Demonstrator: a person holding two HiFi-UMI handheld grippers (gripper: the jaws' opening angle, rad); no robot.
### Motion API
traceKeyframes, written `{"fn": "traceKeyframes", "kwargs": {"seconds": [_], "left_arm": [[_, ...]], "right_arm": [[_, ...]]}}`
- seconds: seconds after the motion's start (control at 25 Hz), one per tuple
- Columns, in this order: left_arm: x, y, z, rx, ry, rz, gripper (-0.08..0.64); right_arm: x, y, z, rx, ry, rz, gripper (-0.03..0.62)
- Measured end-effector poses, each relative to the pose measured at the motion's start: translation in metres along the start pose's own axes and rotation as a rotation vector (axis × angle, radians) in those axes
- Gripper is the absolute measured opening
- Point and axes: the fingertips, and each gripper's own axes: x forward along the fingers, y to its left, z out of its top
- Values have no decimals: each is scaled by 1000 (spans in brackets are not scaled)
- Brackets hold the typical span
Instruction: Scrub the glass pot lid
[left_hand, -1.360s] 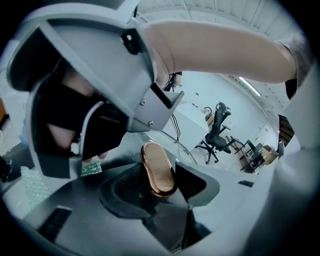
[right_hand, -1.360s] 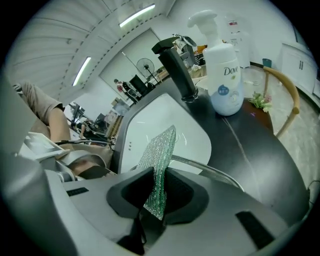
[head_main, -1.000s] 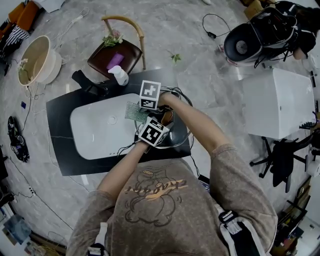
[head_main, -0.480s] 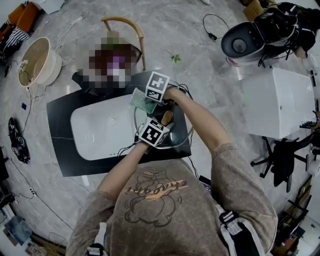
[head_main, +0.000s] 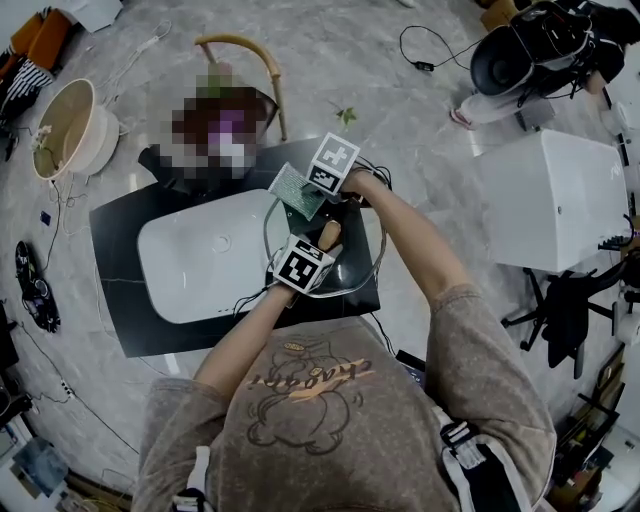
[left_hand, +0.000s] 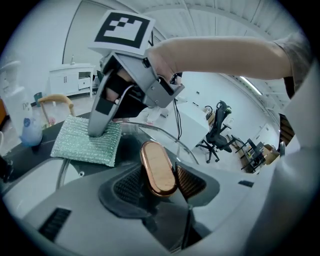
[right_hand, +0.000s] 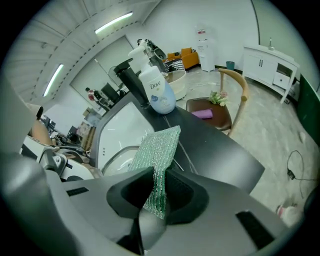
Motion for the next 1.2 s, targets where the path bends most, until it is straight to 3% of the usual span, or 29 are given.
{"fn": "traceKeyframes", "kwargs": {"seconds": [0.4,1.2], "left_arm": [[0,0,-3,2,13,1,207],[0,-2,1,7,9,-1,207]], "right_arm": [[-23,-23,-34,192,-130,-18,89],[-63,-48,-124,421,-240,-72,89]]}}
